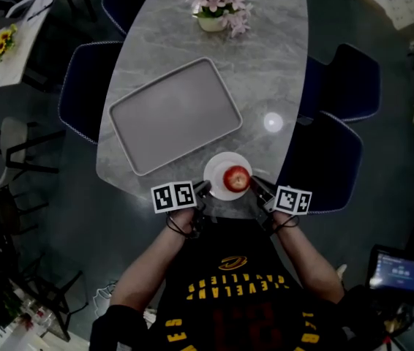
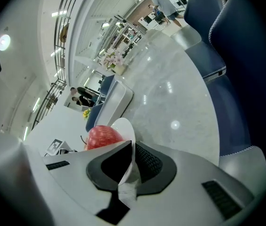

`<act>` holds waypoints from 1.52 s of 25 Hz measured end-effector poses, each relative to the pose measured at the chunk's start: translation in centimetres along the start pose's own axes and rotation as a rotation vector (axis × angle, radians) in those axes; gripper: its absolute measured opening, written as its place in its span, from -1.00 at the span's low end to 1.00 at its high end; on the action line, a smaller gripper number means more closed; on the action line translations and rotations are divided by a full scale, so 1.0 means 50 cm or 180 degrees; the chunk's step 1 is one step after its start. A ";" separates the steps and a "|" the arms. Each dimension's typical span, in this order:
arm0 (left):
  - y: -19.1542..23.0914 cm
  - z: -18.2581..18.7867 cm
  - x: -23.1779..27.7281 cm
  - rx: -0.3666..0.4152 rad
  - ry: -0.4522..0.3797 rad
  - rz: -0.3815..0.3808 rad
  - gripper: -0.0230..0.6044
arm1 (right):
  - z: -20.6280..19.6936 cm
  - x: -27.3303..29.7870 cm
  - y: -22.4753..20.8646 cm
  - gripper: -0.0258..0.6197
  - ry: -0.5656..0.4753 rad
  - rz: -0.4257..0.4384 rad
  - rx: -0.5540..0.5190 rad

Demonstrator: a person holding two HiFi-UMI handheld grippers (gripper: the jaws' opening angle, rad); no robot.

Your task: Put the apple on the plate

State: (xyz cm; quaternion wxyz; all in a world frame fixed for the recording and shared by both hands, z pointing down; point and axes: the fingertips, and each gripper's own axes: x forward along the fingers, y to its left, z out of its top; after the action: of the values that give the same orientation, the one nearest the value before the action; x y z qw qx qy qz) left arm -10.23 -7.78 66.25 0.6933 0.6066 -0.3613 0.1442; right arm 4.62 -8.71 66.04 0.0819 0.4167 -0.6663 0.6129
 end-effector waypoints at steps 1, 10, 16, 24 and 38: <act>-0.002 0.011 -0.009 -0.0005 -0.0023 -0.0019 -0.81 | 0.008 0.005 0.012 -0.82 -0.0006 0.0017 -0.0016; -0.029 0.144 -0.113 0.0052 -0.0225 -0.0242 -0.83 | 0.087 0.072 0.148 -0.82 -0.0033 0.0147 -0.0166; -0.030 0.236 -0.170 0.0085 -0.0363 -0.0322 -0.84 | 0.141 0.133 0.230 -0.82 -0.0053 0.0234 -0.0270; 0.003 0.336 -0.207 0.0039 -0.0491 -0.0352 -0.84 | 0.189 0.222 0.295 -0.82 -0.0010 0.0279 -0.0396; 0.078 0.443 -0.172 -0.0140 -0.0546 -0.0261 -0.84 | 0.240 0.351 0.291 -0.82 0.0096 0.0155 -0.0460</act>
State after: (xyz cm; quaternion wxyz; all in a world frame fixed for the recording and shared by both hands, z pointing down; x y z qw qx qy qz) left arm -25.95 -25.81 63.37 0.6783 0.6156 -0.3973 0.0552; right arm -11.32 -28.76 63.20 0.1069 0.3841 -0.7174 0.5713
